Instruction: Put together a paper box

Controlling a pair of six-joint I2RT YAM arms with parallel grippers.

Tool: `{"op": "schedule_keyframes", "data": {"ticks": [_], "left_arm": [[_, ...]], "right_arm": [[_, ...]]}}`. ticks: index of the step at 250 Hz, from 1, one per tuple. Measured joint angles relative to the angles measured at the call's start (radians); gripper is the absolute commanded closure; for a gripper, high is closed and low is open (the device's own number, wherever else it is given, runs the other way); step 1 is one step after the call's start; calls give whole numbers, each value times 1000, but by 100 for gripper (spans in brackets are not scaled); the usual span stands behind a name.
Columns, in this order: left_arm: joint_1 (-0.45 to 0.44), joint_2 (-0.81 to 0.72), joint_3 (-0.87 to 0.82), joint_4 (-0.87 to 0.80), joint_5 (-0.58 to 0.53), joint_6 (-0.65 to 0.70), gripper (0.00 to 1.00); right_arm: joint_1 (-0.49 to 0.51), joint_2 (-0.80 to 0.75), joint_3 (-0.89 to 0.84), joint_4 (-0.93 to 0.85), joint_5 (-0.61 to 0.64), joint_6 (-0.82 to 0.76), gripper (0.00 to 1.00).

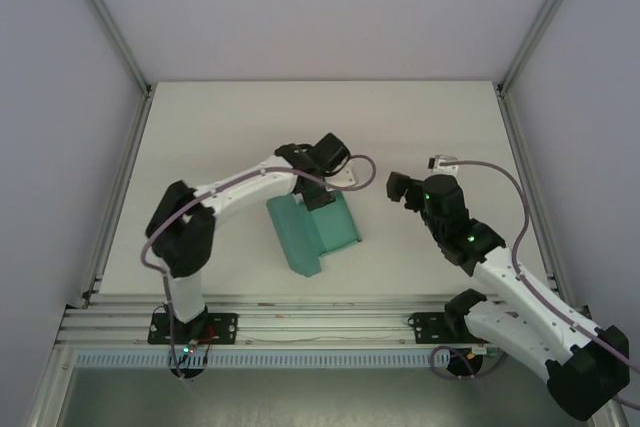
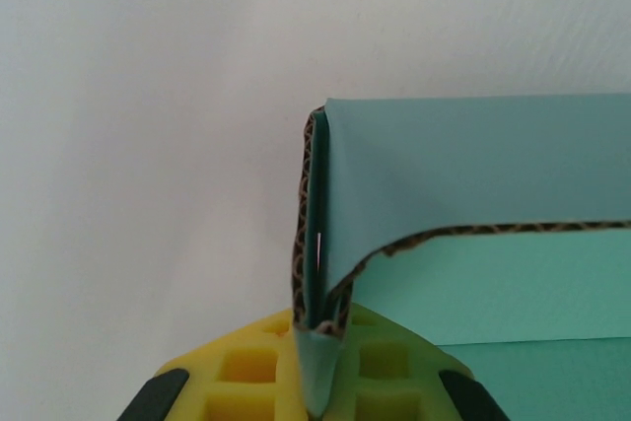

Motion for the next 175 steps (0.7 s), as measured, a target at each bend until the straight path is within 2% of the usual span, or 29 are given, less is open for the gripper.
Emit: {"op": "schedule_keyframes", "data": {"ticks": [60,121,132,149,162,175], "left_arm": [[-18,268,165,-39,-162,21,100],[-58,331,192,-1,-340,22,100],[-63,332,184,9,-357,21,94],[-68,332,173,25,-380,20,91],[-69,332,169,32,-388,16,78],[-68,332,157,56,-384,15,71]], "right_arm": [[-13,-1,-5,-46,24,15,0],[-32,-3,-31,-60,41,24,0],[-37,-3,-34,-62,43,24,0],[-37,-3,-37,-62,45,24,0],[-37,-3,-37,-63,46,24,0],[-39,-3,-37,-63,46,23,0]]}}
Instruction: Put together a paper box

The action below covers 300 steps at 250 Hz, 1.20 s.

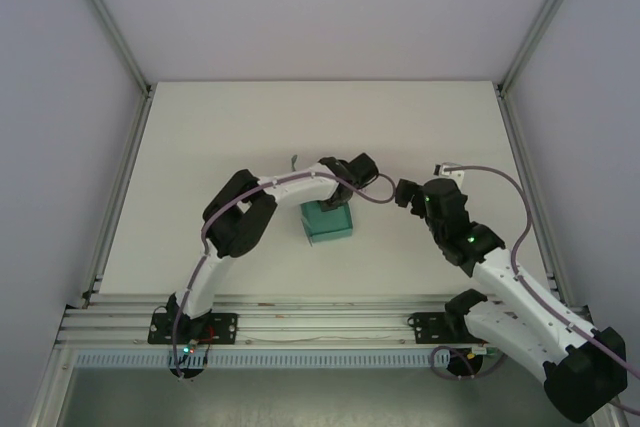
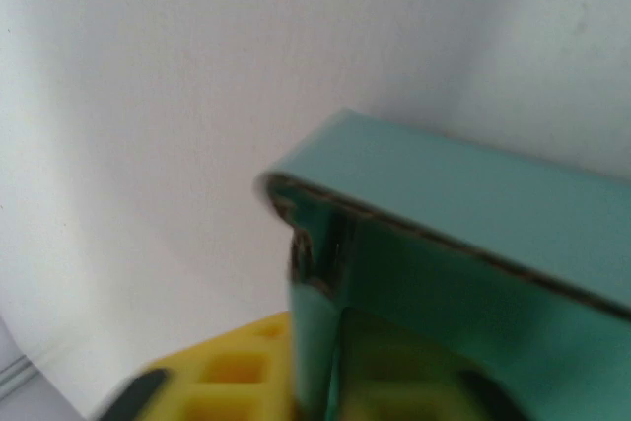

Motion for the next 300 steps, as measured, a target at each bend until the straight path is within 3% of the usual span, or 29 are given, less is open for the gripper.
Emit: {"op": "schedule_keyframes", "data": {"ticks": [10,47,71,96,154,215,266,300], "left_arm": [[4,0,-15,18,8,-7,60],[14,-18,-19,34,16,-18,45],[22,-19,6,25,34,-22,30],[24,-19,44,4,47,-18,0],[24,-90,66,-27,101,-5,0],[28,-266,67,31,161,-53,0],[95,-428,73,111,141,-357,0],[201,-678,-171,251,181,-613,0]], "right_arm": [[-2,0,0,0,0,0,0],[-2,0,0,0,-12,0,0],[-2,-1,0,-1,-32,0,1],[-2,-12,0,-2,-61,0,0],[-2,-42,0,-11,-106,-18,0],[-3,-33,8,-17,-129,-57,0],[-4,89,67,4,-237,-201,0],[-3,288,169,5,-415,-401,2]]}}
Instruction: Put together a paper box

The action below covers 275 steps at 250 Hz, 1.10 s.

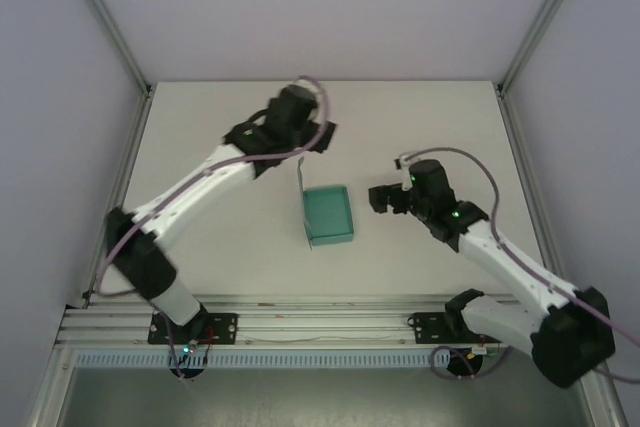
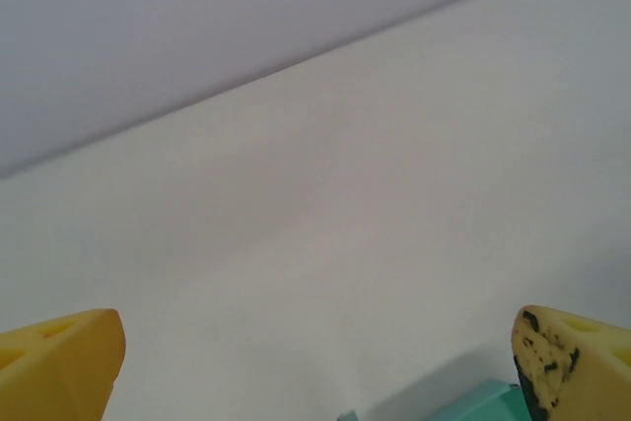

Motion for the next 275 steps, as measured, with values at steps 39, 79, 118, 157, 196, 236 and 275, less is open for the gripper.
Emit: {"op": "schedule_keyframes", "data": {"ticks": [39,79,118,157,196,236,275], "left_arm": [[164,-224,-314,79,72,-241,0],[234,-283,-551,64,93,-383,0],[243,-372,-655,-4,85,-455,0],[243,-526,-716,-26,51,-501,0],[243,-633,-782,-34,23,-532,0],[243,-651,-797,-46,18,-544,0],[243,-621,-797,-45,11,-546,0]], "right_arm": [[20,253,189,-43,-203,-288,6],[71,543,468,-196,-319,-581,10],[97,813,758,-380,-361,-771,21],[99,967,888,-478,-360,-841,45],[105,993,864,-438,-327,-802,63],[114,991,795,-285,-261,-661,78],[117,970,709,-158,-192,-499,85]]}}
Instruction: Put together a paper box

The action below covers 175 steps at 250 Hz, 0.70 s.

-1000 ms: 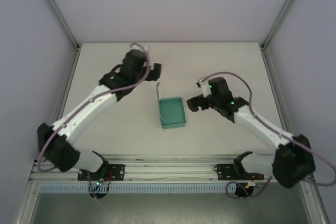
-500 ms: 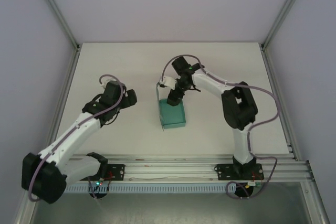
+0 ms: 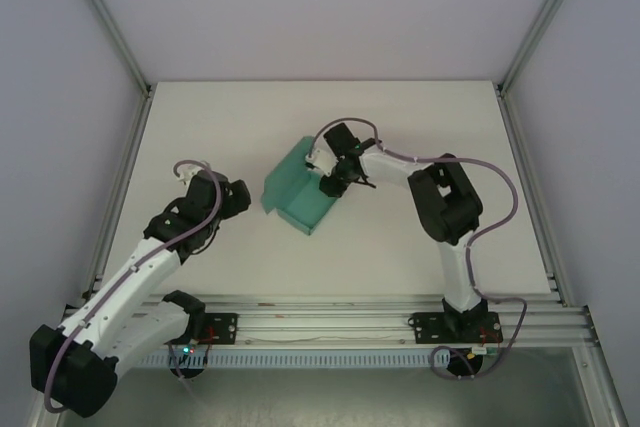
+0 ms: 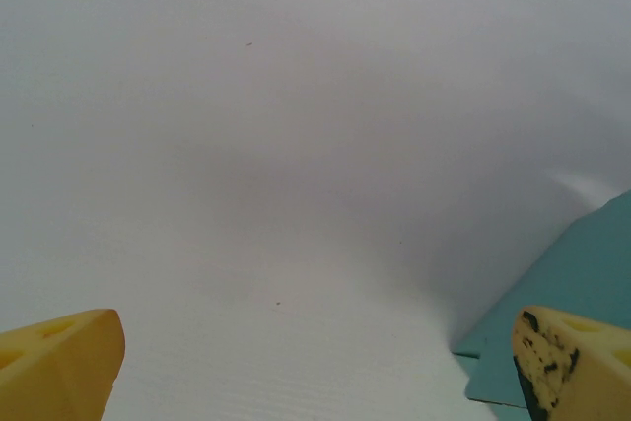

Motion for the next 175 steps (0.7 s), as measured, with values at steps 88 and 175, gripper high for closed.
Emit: {"op": "schedule_keyframes", "data": {"ticks": [88,175], "left_arm": [[0,108,0,3,0,2,0],[2,187,2,100,79,76,0]], "right_arm": [[29,-184,-280,109,358,644,82],[123,-331,-384,-34,560,1012,66]]}}
